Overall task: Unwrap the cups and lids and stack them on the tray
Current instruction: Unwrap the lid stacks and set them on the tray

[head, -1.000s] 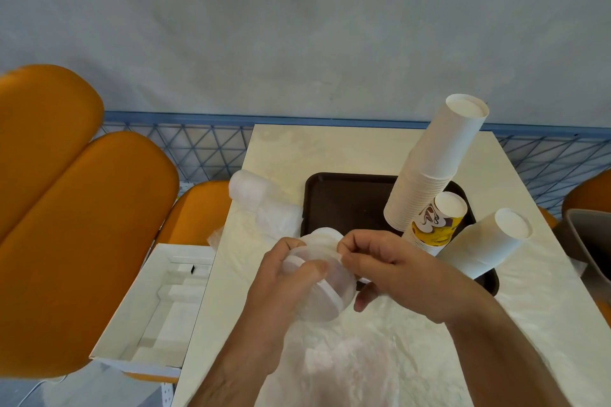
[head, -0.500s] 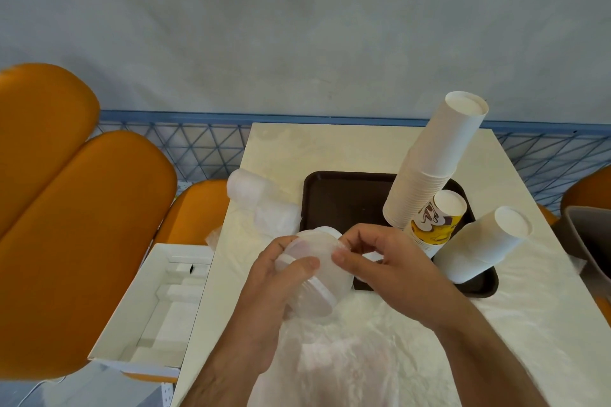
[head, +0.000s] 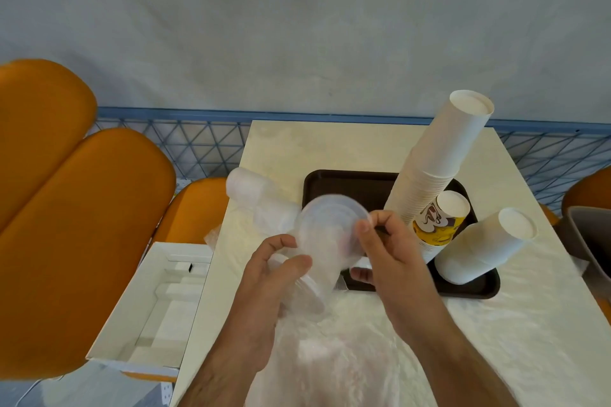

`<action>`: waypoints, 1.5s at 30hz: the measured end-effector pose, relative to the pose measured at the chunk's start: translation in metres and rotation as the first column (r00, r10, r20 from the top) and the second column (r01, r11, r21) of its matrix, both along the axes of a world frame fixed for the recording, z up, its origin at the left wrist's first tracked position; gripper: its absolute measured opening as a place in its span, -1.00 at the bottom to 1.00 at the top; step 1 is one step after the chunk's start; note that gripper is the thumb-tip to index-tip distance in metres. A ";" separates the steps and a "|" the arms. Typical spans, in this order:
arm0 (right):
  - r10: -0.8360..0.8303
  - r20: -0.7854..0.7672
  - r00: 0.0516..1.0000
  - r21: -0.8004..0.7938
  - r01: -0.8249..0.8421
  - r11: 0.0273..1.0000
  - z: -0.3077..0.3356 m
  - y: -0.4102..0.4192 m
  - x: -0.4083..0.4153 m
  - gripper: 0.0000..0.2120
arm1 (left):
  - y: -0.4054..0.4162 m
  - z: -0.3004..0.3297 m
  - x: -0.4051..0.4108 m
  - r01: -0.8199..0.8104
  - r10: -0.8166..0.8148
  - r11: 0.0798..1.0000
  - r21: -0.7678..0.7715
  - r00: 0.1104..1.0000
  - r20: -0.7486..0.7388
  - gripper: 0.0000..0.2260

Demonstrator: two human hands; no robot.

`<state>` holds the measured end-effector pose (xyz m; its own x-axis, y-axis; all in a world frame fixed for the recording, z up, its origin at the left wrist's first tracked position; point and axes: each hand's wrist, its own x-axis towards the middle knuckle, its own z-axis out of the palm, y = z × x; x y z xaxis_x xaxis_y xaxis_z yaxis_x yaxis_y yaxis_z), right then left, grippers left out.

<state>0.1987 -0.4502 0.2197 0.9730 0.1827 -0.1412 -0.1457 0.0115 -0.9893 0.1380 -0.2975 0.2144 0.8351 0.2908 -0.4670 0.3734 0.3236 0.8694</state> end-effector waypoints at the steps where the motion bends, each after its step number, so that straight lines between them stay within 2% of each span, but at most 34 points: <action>1: -0.027 -0.030 0.999 0.044 0.028 0.999 -0.001 -0.004 0.006 -0.92 | 0.001 0.000 0.000 -0.004 0.004 1.000 -0.001 1.000 0.004 -0.65; 3: -0.093 -0.080 0.992 0.089 0.100 0.991 -0.010 -0.016 0.024 -0.96 | 0.005 0.000 -0.001 -0.012 0.012 1.000 0.002 1.000 0.007 -0.68; 4: -0.123 -0.093 0.988 0.065 0.129 0.989 -0.019 -0.023 0.033 -0.92 | 0.007 -0.002 -0.001 -0.017 0.017 1.000 0.003 1.000 0.007 -0.68; 5: -0.146 -0.102 0.984 0.009 0.147 0.989 -0.031 -0.029 0.041 -0.88 | 0.009 -0.002 -0.001 -0.023 0.023 1.000 0.003 1.000 0.002 -0.66; 7: -0.164 -0.123 0.979 -0.156 0.145 0.977 -0.064 -0.040 0.054 -0.80 | 0.013 -0.004 -0.001 -0.036 0.036 0.999 0.015 0.999 0.005 -0.47; 9: -0.165 -0.139 0.976 -0.310 0.115 0.944 -0.099 -0.045 0.062 -0.74 | 0.016 -0.005 -0.001 -0.060 0.060 0.998 0.015 0.998 0.011 -0.43; 13: -0.145 -0.140 0.979 -0.588 0.036 0.808 -0.150 -0.049 0.069 -0.66 | 0.019 -0.008 -0.005 -0.029 0.029 1.000 0.002 1.000 0.008 -0.45; 16: -0.122 -0.127 0.984 -0.708 -0.004 0.706 -0.169 -0.052 0.072 -0.57 | 0.022 -0.010 -0.007 -0.050 0.050 0.999 0.000 0.999 0.000 -0.60; 19: -0.073 -0.109 0.991 -0.814 -0.047 0.579 -0.174 -0.051 0.071 -0.51 | 0.025 -0.012 -0.007 -0.088 0.088 0.996 0.026 0.996 0.002 -0.64; 22: -0.010 -0.080 0.997 -0.887 -0.066 0.457 -0.175 -0.045 0.066 -0.49 | 0.027 -0.010 -0.007 -0.091 0.091 0.996 0.010 0.996 0.003 -0.67; 26: 0.102 -0.091 0.991 -0.932 -0.121 0.341 -0.180 -0.038 0.063 -0.47 | 0.027 -0.010 -0.007 -0.089 0.089 0.996 0.014 0.996 0.007 -0.65; 29: 0.143 -0.113 0.983 -0.939 -0.153 0.309 -0.184 -0.036 0.070 -0.46 | 0.027 -0.010 -0.007 -0.088 0.088 0.996 0.000 0.996 0.012 -0.66; 35: 0.186 -0.054 0.981 -0.963 -0.101 0.251 -0.197 -0.038 0.081 -0.48 | 0.028 -0.010 -0.009 -0.091 0.091 0.996 -0.006 0.996 0.009 -0.65; 41: 0.123 -0.074 0.990 -0.942 -0.110 0.318 -0.174 -0.034 0.072 -0.49 | 0.025 -0.011 -0.011 -0.073 0.073 0.997 -0.003 0.997 0.021 -0.58; 43: 0.085 0.011 0.996 -0.871 -0.033 0.489 -0.144 -0.028 0.065 -0.59 | 0.024 -0.011 -0.011 -0.073 0.073 0.997 -0.007 0.997 0.031 -0.57; 45: 0.077 0.053 0.996 -0.678 -0.021 0.735 -0.097 -0.019 0.051 -0.75 | 0.020 -0.012 -0.010 -0.085 0.086 0.996 -0.009 0.996 0.028 -0.53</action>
